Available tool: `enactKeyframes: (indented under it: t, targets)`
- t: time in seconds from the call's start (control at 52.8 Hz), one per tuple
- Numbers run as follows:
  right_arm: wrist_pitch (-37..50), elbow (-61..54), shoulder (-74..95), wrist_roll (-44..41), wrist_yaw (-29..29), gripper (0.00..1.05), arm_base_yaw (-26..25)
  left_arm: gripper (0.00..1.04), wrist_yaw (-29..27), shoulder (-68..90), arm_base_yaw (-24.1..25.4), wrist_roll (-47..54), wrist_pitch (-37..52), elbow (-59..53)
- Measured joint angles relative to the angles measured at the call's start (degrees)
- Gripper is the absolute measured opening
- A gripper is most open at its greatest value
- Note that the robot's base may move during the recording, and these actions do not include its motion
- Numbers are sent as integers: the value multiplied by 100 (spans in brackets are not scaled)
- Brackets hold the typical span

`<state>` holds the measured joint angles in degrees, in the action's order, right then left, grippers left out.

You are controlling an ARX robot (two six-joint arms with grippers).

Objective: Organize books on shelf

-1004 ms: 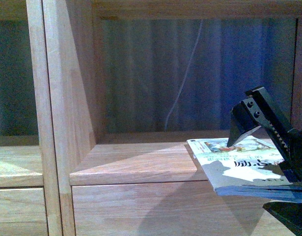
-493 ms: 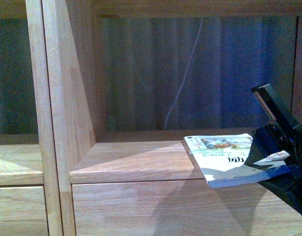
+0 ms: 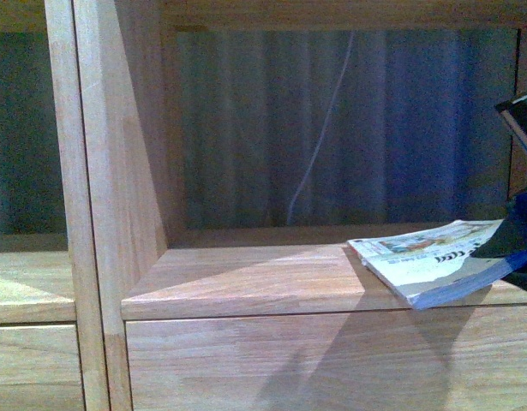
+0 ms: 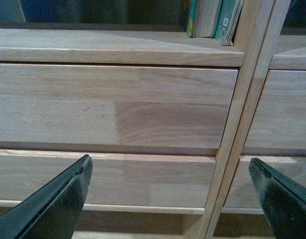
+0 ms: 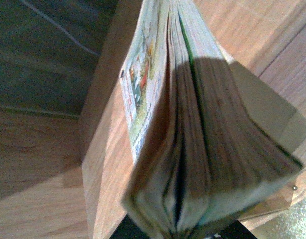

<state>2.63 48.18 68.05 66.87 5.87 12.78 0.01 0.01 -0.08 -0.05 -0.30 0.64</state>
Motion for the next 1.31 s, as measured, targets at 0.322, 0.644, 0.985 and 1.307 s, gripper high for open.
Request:
enactKeyframes:
  t: [0.322,0.644,0.985,1.307]
  targets:
    - [533,138,-293,-726,-852,7,-297,97,0,0,0,0,0,0]
    - [415,120,-1606,-1379,-2280,7,-844,97,0,0,0,0,0,0]
    - [251,-269,-2444,-2055,-2732,7,-383,97,0,0,0,0,0,0]
    - [138,-393,-3034,-2463,-2485,7,459,97,0,0,0,0,0,0]
